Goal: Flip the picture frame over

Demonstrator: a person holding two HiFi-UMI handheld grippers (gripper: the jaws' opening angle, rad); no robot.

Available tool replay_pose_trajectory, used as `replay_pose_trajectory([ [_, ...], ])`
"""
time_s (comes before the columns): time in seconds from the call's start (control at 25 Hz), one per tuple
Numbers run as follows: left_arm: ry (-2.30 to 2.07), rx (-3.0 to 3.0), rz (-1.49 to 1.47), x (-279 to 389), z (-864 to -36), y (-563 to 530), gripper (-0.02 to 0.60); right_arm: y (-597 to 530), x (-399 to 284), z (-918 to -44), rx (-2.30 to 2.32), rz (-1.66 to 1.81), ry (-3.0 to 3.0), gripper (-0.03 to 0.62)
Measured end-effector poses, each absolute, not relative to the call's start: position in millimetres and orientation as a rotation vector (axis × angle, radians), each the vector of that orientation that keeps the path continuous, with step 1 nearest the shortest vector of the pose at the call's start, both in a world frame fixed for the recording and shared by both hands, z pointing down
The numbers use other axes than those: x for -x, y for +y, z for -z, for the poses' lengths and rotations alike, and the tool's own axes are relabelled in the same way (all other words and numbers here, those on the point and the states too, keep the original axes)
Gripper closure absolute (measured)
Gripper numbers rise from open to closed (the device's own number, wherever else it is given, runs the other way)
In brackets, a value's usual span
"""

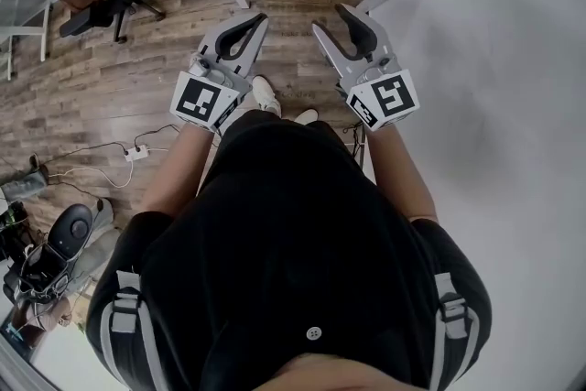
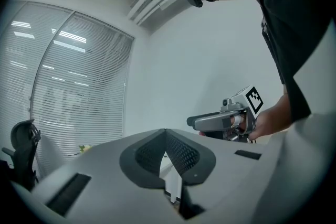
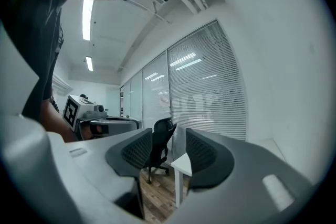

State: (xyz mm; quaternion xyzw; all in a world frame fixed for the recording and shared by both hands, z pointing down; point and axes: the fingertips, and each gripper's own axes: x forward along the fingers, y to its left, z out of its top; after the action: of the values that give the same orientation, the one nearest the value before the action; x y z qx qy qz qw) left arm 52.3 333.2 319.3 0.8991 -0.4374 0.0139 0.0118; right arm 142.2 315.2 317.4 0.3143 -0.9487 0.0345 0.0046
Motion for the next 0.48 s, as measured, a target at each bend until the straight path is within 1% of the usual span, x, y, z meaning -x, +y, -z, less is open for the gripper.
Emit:
replay_pose_trajectory([
  [0.16,-1.373,-2.796,-0.03,-56,-319,334,0.577,315,-145,-327,-0.981,-0.131,-2.942,0.319],
  [0.32,-1.371,-2.785,-0.055,-35,-331,309,0.577,288,-127,-334,-0.99,-0.134,-2.924,0.258],
  [0.48,-1.379,-2.77,-0.055,-37,-336,304,0.577,283,-130,-339,-0.995,-0.14,-2.925,0.243],
])
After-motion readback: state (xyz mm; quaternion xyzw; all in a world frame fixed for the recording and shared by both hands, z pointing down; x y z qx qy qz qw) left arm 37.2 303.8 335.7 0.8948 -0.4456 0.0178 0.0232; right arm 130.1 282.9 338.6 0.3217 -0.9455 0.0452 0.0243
